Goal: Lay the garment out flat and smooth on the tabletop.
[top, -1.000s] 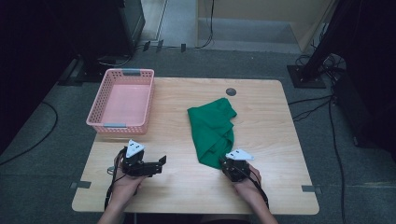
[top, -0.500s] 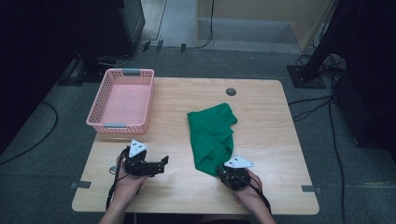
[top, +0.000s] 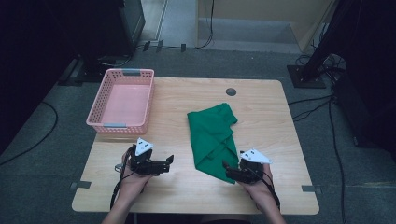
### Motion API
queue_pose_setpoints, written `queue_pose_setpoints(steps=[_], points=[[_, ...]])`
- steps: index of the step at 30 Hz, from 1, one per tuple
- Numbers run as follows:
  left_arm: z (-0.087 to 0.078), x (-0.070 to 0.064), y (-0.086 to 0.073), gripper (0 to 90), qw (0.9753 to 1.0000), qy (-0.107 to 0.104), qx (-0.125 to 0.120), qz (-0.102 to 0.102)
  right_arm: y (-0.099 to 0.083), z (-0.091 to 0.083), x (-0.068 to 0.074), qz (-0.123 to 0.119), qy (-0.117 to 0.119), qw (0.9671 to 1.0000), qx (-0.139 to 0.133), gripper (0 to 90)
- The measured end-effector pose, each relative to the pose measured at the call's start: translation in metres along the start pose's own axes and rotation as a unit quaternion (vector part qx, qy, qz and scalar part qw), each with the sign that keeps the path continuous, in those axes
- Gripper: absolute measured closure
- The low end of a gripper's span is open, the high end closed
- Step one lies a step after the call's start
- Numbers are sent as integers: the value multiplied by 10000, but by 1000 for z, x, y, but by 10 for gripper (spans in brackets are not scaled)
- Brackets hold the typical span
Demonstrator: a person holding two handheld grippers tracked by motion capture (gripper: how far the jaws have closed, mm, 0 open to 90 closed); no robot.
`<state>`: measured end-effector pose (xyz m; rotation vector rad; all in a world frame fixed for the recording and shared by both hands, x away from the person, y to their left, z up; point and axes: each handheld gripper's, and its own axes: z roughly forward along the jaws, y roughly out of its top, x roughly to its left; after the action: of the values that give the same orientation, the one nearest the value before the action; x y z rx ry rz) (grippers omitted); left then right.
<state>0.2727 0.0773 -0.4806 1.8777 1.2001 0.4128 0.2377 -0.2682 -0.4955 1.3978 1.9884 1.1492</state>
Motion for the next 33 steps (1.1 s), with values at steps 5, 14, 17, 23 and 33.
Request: queue_pose_setpoints(steps=[5, 14, 17, 23, 33], points=[[2, -2, 1, 13, 10000, -22, 14, 24, 14, 17, -2, 53, -201, 9997, -134, 226], [3, 0, 0, 13, 10000, -18, 40, 20, 30, 64, 1, 292, -354, 9989, -90, 201], [3, 1, -1, 13, 10000, -29, 35, 32, 31, 77, 2, 392, -459, 9981, -132, 199], [1, 4, -1, 13, 10000, 0, 10, -7, 31, 98, 6, 254, -817, 9959, 300, 180], [-1, 4, -2, 13, 10000, -11, -39, -34, 31, 105, 18, -30, -760, 9957, 534, 191]])
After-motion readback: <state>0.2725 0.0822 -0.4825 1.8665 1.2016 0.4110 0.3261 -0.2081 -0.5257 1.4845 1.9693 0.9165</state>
